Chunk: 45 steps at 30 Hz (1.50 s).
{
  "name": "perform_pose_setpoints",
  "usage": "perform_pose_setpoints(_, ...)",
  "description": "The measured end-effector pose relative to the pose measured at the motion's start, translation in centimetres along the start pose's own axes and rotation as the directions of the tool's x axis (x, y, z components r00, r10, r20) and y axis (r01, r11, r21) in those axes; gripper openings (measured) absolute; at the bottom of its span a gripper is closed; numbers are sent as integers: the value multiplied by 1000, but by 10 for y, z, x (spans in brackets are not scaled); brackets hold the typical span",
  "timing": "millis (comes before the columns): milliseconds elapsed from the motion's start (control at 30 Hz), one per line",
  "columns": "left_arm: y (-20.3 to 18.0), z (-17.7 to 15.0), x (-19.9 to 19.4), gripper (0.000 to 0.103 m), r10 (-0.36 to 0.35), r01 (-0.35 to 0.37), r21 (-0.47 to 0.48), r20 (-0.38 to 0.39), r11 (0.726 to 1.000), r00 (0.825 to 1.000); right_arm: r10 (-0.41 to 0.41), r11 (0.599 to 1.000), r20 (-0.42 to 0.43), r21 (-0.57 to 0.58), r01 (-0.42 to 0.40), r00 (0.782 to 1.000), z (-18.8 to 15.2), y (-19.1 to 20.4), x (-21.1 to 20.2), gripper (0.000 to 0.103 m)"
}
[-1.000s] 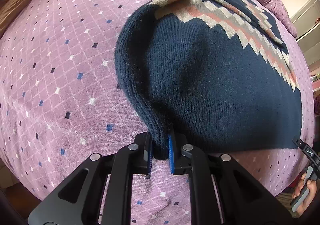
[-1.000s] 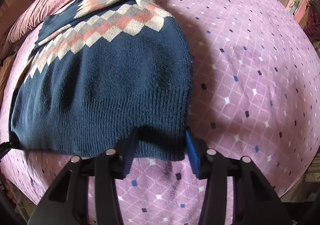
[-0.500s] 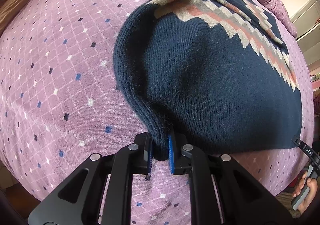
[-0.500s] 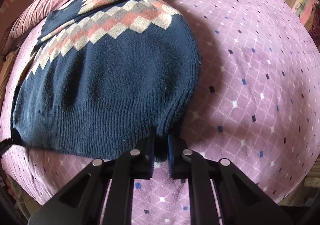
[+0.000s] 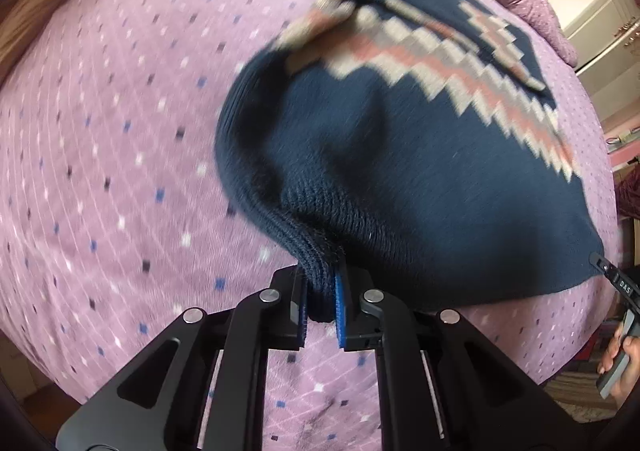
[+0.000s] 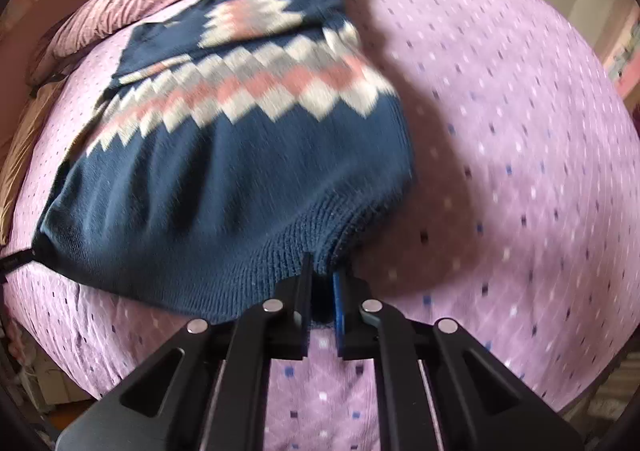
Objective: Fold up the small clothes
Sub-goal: 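Fold the held hem up toward the collar and open the left gripper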
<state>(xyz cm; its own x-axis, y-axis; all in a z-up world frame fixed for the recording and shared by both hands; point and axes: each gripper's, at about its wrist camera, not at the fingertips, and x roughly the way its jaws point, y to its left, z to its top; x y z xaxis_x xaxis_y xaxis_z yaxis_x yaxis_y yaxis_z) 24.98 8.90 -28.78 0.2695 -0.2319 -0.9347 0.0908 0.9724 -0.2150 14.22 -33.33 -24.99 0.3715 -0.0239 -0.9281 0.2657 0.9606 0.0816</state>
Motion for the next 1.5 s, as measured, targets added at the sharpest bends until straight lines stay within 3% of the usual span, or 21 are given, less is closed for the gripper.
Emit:
perform_pose_setpoints(167, -21, 54, -21, 8, -23, 20, 31, 114, 999, 993, 27, 999, 93, -30, -24, 995, 43, 15, -8, 8)
perform_pose_setpoints(267, -33, 89, -15, 8, -22, 13, 58, 160, 998, 987, 43, 999, 158, -30, -39, 987, 74, 19, -7, 8)
perform_pose_setpoints(567, -42, 165, 21, 8, -35, 18, 78, 233, 997, 972, 64, 997, 313, -63, -46, 948, 168, 26, 12, 7)
perform_pose_setpoints(767, -40, 215, 29, 8, -40, 17, 82, 288, 997, 957, 80, 996, 366, -75, -56, 927, 219, 31, 25, 7)
perform_pose_setpoints(1000, -59, 285, 3, 8, -71, 19, 136, 388, 991, 919, 88, 994, 441, -100, -48, 893, 273, 45, 16, 7)
perform_pose_setpoints(1133, -73, 323, -10, 8, -81, 8, 163, 448, 987, 891, 76, 997, 489, -59, -54, 869, 318, 33, 14, 7)
perform_pose_setpoints(1267, -68, 359, 13, 8, -75, 23, 127, 419, 992, 905, 62, 998, 448, -7, -65, 892, 354, 15, 46, 7)
perform_pose_setpoints(1500, -67, 366, 79, 8, -10, -45, 140, 367, 989, 930, 26, 999, 307, 18, -33, 951, 369, 14, 134, 7)
